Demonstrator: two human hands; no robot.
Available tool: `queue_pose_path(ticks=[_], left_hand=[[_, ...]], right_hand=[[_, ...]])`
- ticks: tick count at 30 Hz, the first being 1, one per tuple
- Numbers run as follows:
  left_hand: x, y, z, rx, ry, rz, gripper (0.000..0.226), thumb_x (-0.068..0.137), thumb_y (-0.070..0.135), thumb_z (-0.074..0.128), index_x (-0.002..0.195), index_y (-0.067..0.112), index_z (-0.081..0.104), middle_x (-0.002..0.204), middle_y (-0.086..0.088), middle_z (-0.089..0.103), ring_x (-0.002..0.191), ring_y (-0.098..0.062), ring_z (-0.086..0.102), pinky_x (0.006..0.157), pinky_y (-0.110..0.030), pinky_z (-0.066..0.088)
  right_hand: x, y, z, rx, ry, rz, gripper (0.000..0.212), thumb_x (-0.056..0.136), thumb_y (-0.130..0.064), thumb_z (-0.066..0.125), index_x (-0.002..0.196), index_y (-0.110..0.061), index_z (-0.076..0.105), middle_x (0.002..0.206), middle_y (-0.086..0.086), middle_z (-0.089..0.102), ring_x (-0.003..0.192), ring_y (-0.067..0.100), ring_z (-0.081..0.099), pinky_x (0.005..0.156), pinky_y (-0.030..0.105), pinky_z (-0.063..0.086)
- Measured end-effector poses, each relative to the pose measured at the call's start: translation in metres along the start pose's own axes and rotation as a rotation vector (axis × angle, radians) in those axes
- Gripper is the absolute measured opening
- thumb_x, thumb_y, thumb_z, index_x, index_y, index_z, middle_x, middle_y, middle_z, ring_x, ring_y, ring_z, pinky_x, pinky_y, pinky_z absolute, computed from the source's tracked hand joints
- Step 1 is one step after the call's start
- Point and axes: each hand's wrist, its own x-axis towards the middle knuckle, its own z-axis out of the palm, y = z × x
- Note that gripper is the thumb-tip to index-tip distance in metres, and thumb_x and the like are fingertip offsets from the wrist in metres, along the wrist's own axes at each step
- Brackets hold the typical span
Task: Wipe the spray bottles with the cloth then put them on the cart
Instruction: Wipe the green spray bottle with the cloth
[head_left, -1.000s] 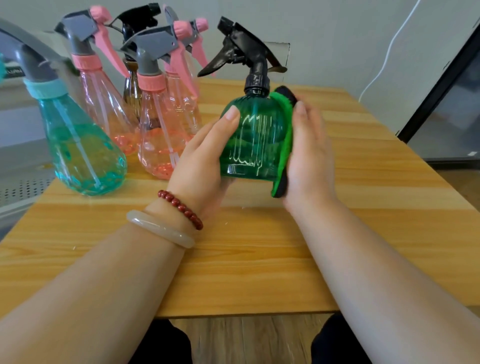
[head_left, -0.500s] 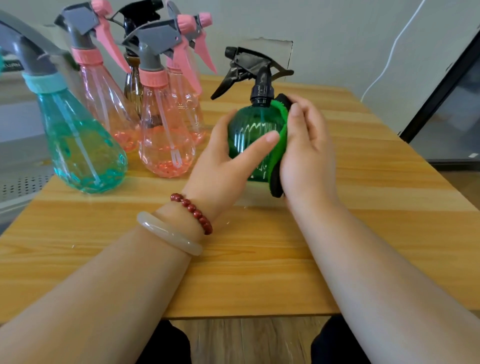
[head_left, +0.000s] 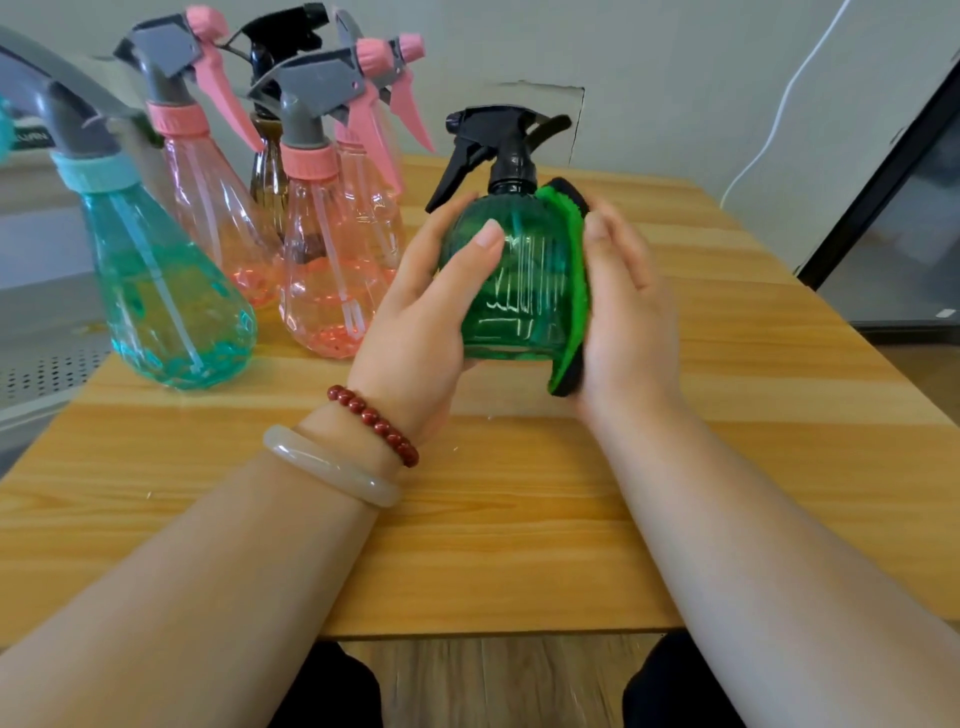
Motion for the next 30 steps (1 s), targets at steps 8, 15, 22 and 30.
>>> queue_pose_path(ticks=[8, 15, 22, 30], left_hand=[[0.001, 0.002, -0.004, -0.089, -0.045, -0.042, 0.049, 0.097, 0.033, 0.053, 0.143, 0.020, 0.046, 0.133, -0.016, 0.060, 0.117, -0.033, 0.063, 0.089, -0.051, 0.054], [0.001, -0.001, -0.004, -0.110, -0.077, -0.032, 0.048, 0.100, 0.035, 0.048, 0.143, 0.014, 0.046, 0.138, -0.020, 0.055, 0.122, -0.037, 0.059, 0.092, -0.053, 0.054], [-0.001, 0.003, -0.004, -0.094, -0.065, -0.087, 0.051, 0.097, 0.040, 0.048, 0.142, 0.014, 0.049, 0.137, -0.018, 0.058, 0.122, -0.034, 0.060, 0.097, -0.053, 0.052], [-0.006, 0.006, 0.002, 0.375, 0.039, 0.086, 0.029, 0.102, 0.041, 0.047, 0.130, 0.043, 0.053, 0.121, 0.026, 0.063, 0.116, 0.009, 0.057, 0.097, -0.015, 0.048]], right_hand=[[0.003, 0.000, -0.002, -0.056, -0.112, -0.087, 0.025, 0.100, -0.018, 0.046, 0.112, -0.026, 0.068, 0.125, 0.000, 0.065, 0.122, 0.017, 0.058, 0.109, 0.048, 0.042], [0.002, 0.007, -0.004, 0.012, -0.129, -0.041, 0.027, 0.101, -0.027, 0.044, 0.119, -0.030, 0.063, 0.131, -0.004, 0.062, 0.128, 0.015, 0.053, 0.112, 0.047, 0.037], [0.001, 0.005, 0.002, -0.033, -0.170, -0.127, 0.031, 0.097, -0.021, 0.046, 0.125, -0.027, 0.057, 0.138, 0.002, 0.055, 0.133, 0.017, 0.048, 0.112, 0.043, 0.039], [0.005, 0.003, 0.001, 0.282, -0.030, 0.217, 0.024, 0.094, -0.025, 0.048, 0.107, -0.032, 0.067, 0.121, 0.007, 0.067, 0.116, 0.027, 0.063, 0.103, 0.050, 0.047]])
